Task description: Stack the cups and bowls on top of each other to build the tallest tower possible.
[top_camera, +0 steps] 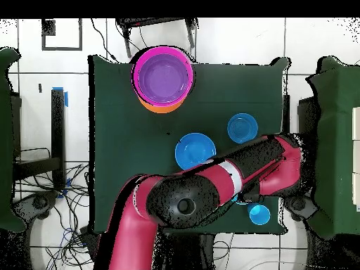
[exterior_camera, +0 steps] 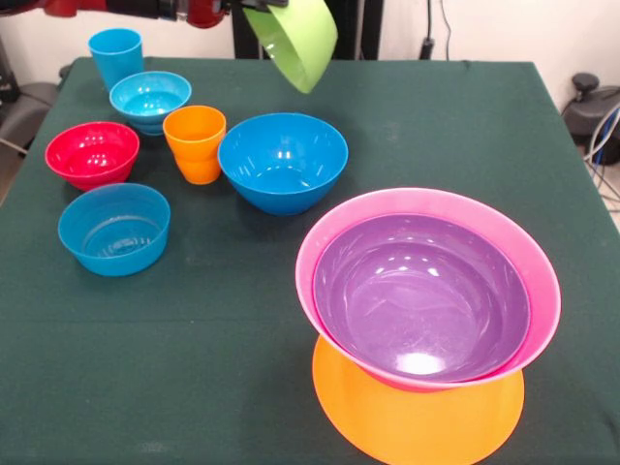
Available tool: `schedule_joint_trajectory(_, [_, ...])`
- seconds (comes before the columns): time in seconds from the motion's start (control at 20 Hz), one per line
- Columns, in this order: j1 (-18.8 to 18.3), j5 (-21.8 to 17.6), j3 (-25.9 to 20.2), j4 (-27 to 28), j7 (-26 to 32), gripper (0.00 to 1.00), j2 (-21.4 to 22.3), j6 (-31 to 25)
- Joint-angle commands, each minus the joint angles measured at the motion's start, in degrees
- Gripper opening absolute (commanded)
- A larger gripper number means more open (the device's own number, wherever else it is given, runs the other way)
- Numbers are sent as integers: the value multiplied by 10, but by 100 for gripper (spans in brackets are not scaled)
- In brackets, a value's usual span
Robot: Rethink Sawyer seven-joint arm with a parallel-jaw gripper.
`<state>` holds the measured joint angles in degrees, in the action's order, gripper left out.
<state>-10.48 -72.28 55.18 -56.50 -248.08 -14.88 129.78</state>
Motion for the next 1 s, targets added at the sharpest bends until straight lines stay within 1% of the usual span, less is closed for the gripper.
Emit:
schedule_joint_trajectory(0.05, [-28, 48, -166, 90, -218, 0, 17, 0])
schedule_joint_trajectory(0.2, [-43, 35, -212, 79, -225, 0, 31, -5])
schedule_joint_trajectory(0.4, [-66, 28, -251, 95, -228, 0, 34, -28])
schedule_joint_trajectory(0.55, [-83, 19, -286, 96, -231, 0, 45, -57])
schedule_joint_trajectory(0.65, [-97, -8, -324, 76, -237, 0, 69, -64])
schedule_joint_trajectory(0.8, [-122, -69, -394, 24, -251, 0, 121, -73])
schedule_joint_trajectory(0.9, [-137, -104, -437, -15, -258, 0, 157, -87])
schedule_joint_trajectory(1.0, [-156, -143, -495, -72, -268, 0, 203, -106])
